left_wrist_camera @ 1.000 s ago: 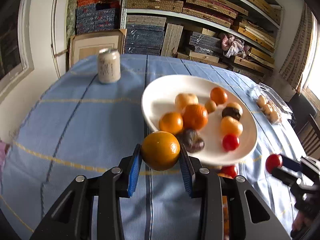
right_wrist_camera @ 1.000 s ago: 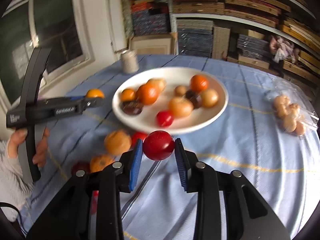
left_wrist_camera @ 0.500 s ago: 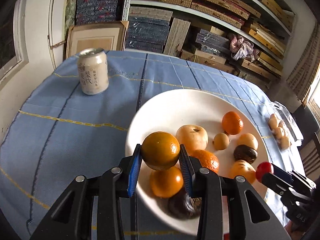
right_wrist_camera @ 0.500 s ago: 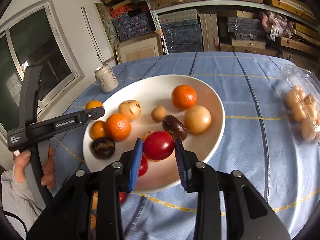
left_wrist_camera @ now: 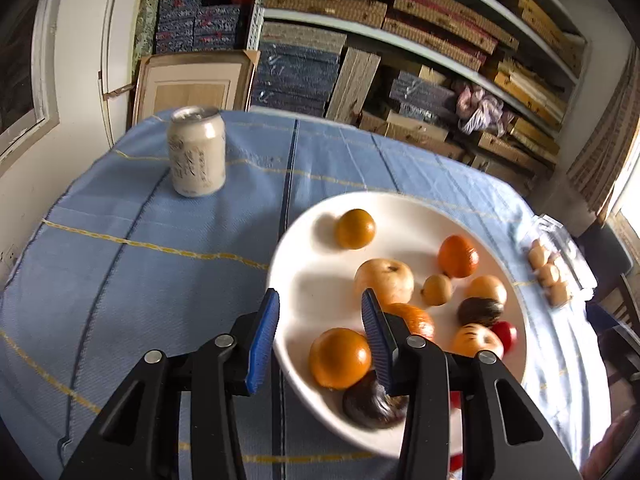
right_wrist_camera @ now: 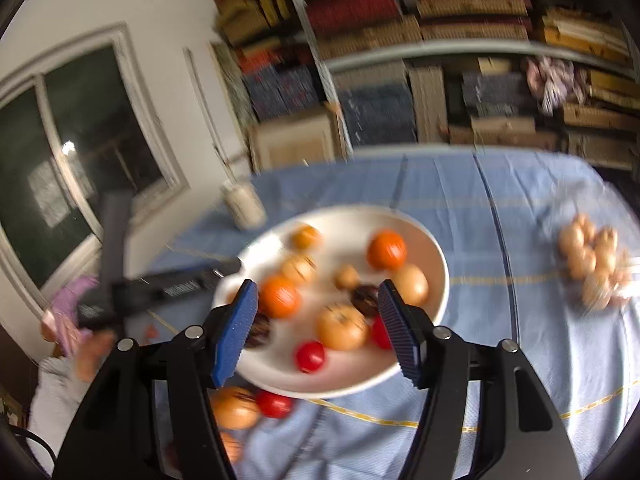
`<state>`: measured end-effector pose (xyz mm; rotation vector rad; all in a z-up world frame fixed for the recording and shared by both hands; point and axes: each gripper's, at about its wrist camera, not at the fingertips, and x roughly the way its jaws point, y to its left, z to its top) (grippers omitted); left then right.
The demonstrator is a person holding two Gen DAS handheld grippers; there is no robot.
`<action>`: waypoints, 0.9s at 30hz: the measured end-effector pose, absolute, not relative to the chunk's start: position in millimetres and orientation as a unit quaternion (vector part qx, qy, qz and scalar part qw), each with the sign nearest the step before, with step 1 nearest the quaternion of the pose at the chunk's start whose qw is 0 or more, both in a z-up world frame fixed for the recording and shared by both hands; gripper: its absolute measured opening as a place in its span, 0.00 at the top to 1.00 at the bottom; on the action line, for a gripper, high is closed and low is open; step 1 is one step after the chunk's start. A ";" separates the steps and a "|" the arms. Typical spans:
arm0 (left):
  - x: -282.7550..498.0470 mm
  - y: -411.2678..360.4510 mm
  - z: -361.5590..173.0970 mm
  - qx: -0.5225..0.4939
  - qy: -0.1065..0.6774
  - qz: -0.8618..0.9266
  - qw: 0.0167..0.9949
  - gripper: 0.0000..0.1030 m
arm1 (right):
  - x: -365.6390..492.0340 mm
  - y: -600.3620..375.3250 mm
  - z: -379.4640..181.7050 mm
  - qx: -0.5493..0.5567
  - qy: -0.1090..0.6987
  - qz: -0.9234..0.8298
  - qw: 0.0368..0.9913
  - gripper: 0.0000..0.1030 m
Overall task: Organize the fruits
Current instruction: 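Carry the orange and red tomato onto the white plate while both tools open, then lift both open tools away from the white plate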
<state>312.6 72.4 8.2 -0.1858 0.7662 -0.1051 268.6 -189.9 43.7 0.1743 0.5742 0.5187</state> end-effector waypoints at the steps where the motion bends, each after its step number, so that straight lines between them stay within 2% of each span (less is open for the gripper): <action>1: 304.9 72.4 12.5 -0.092 0.370 -0.054 0.923 0.57 | 258.0 -189.1 54.0 0.084 0.265 0.259 0.925 0.33; 2: 297.3 71.0 14.0 -0.091 0.372 -0.058 0.922 0.45 | 243.8 -187.2 65.3 0.082 0.247 0.266 0.928 0.28; 3: 287.5 68.4 14.6 -0.083 0.374 -0.060 0.922 0.36 | 232.1 -185.1 72.5 0.080 0.233 0.270 0.931 0.19; 6: 259.3 59.7 14.1 -0.039 0.377 -0.052 0.924 0.36 | 204.4 -177.6 80.3 0.061 0.219 0.281 0.932 0.15; 11: 209.2 42.2 5.6 0.007 0.383 -0.065 0.921 0.35 | 167.5 -179.6 56.1 0.025 0.230 0.253 0.939 0.08; 13: 195.3 32.8 0.1 0.022 0.380 -0.070 0.922 0.30 | 161.5 -190.2 42.2 0.037 0.232 0.242 0.941 0.07; 17: 190.1 11.7 -15.4 0.052 0.389 -0.078 0.917 0.30 | 172.5 -221.3 6.6 0.090 0.275 0.207 0.935 0.07; 20: 195.0 2.9 -20.7 0.061 0.389 -0.074 0.916 0.24 | 183.4 -238.4 -0.3 0.129 0.289 0.196 0.928 0.07; 23: 199.5 -2.2 -22.2 0.059 0.388 -0.076 0.917 0.23 | 189.1 -254.5 -5.3 0.165 0.296 0.190 0.921 0.07; 27: 202.5 -8.6 -26.3 0.077 0.381 -0.070 0.919 0.12 | 191.8 -263.4 -7.1 0.185 0.303 0.186 0.916 0.07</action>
